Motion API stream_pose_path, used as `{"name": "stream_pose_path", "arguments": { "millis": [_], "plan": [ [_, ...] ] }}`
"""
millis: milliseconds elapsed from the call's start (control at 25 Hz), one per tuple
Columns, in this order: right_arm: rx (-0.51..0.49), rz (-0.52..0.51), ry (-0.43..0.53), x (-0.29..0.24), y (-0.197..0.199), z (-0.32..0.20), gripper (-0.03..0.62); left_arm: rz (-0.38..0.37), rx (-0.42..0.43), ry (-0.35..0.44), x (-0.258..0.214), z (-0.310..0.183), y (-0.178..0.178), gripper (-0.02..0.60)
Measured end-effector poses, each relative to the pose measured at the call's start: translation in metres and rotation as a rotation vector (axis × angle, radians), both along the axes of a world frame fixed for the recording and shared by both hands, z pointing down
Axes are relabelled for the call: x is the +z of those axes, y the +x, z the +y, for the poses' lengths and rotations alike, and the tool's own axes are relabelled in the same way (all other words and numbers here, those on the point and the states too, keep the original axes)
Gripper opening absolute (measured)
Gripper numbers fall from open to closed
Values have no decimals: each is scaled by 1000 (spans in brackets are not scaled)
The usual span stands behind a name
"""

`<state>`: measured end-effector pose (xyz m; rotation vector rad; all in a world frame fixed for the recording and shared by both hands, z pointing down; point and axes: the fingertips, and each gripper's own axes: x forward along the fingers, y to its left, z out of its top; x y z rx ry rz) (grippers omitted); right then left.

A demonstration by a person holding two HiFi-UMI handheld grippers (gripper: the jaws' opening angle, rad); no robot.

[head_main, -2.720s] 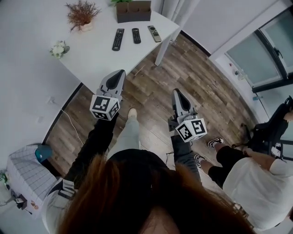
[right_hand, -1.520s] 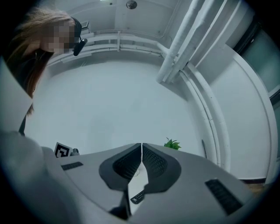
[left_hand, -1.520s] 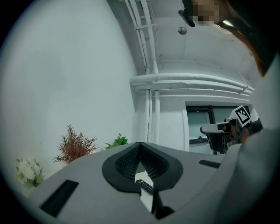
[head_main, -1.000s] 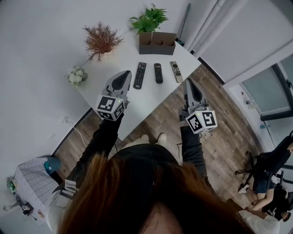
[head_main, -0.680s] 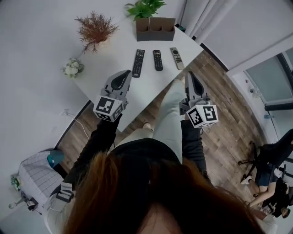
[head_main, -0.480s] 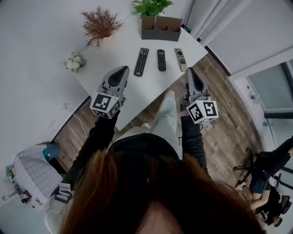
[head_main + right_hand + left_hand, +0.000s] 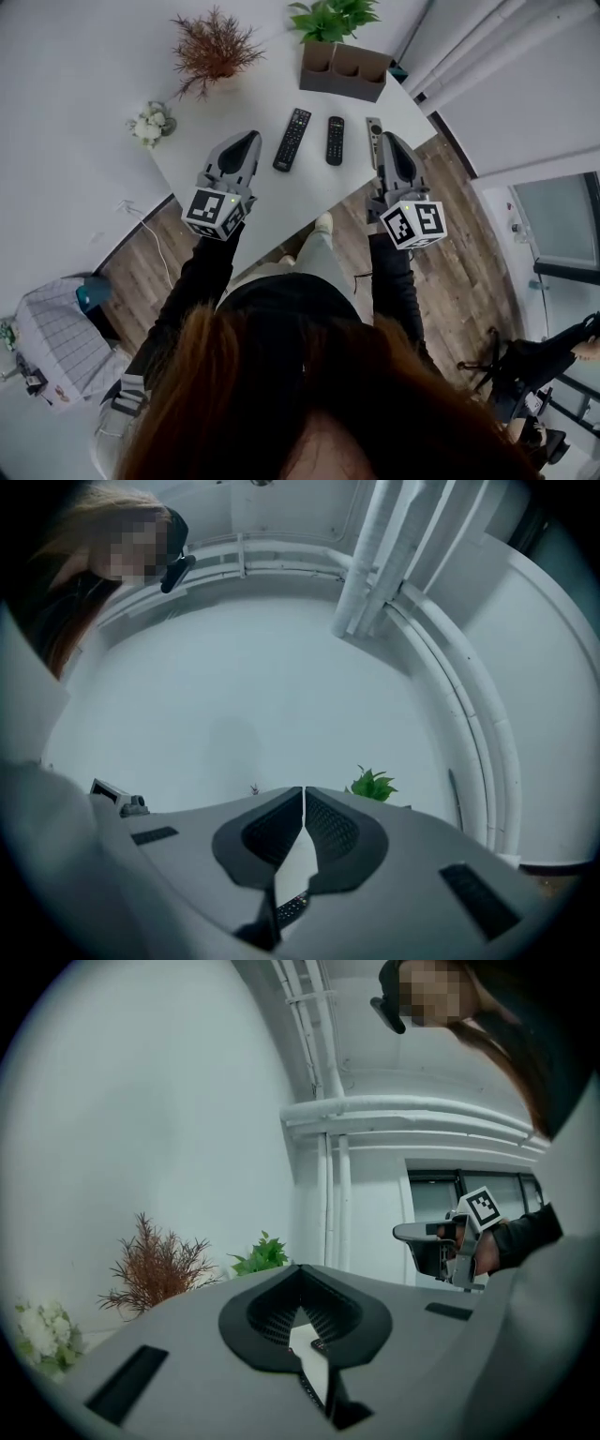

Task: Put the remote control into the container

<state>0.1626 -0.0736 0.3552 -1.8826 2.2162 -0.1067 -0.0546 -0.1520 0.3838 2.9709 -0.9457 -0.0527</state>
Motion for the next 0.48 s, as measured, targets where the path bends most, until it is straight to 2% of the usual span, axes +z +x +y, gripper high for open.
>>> {"name": "stream_pose_path", "arguments": {
  "millis": [320,480],
  "plan": [
    [26,21,-56,10,42,-25,20,16,11,-8,1,-29,44,9],
    [86,46,-72,11,64,-34,21,17,19,-4,1,-40,67,9]
  ]
}}
